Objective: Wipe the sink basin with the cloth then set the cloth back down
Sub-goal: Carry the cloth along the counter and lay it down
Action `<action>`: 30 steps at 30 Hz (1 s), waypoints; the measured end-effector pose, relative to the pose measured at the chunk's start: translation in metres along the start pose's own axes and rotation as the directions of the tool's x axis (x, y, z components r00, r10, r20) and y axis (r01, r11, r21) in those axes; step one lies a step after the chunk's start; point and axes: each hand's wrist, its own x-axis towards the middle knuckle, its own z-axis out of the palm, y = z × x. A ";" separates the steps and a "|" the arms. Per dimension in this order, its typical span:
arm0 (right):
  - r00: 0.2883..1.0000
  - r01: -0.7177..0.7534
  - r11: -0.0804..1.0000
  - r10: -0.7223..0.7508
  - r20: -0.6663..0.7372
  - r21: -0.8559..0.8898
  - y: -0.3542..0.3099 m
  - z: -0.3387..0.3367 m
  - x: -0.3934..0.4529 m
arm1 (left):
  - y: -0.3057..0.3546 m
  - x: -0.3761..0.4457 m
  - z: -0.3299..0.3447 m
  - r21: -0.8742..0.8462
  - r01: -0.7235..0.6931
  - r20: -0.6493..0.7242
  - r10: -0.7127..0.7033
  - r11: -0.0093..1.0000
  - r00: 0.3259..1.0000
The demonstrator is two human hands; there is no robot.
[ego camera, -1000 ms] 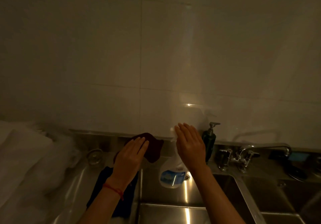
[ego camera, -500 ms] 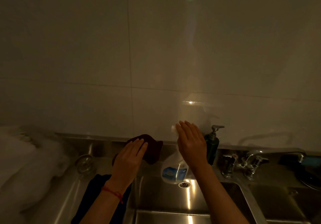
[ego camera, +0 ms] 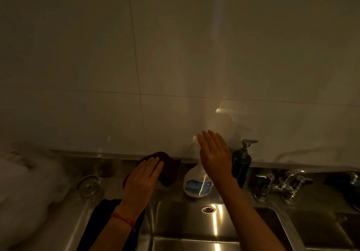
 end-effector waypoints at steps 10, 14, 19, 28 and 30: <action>0.999 -0.022 1.000 0.022 0.044 -0.008 -0.001 0.019 -0.008 | -0.005 -0.007 0.019 0.026 -0.016 -0.051 0.017 1.000 0.999; 0.998 -0.027 1.000 0.027 0.056 -0.009 -0.007 0.021 -0.005 | -0.005 -0.009 0.016 0.016 0.011 -0.008 -0.011 1.000 1.000; 0.991 -0.040 0.999 0.041 0.130 -0.013 -0.016 0.021 -0.002 | -0.006 -0.012 0.016 0.002 0.025 0.003 -0.025 1.000 1.000; 0.948 -0.088 0.995 0.099 0.301 -0.052 -0.021 0.015 0.003 | -0.011 -0.017 0.010 0.003 0.058 0.015 -0.058 0.998 0.998; 0.942 -0.084 0.995 0.099 0.321 -0.062 -0.022 0.012 0.004 | -0.011 -0.018 0.008 -0.005 0.057 0.031 -0.057 0.998 0.998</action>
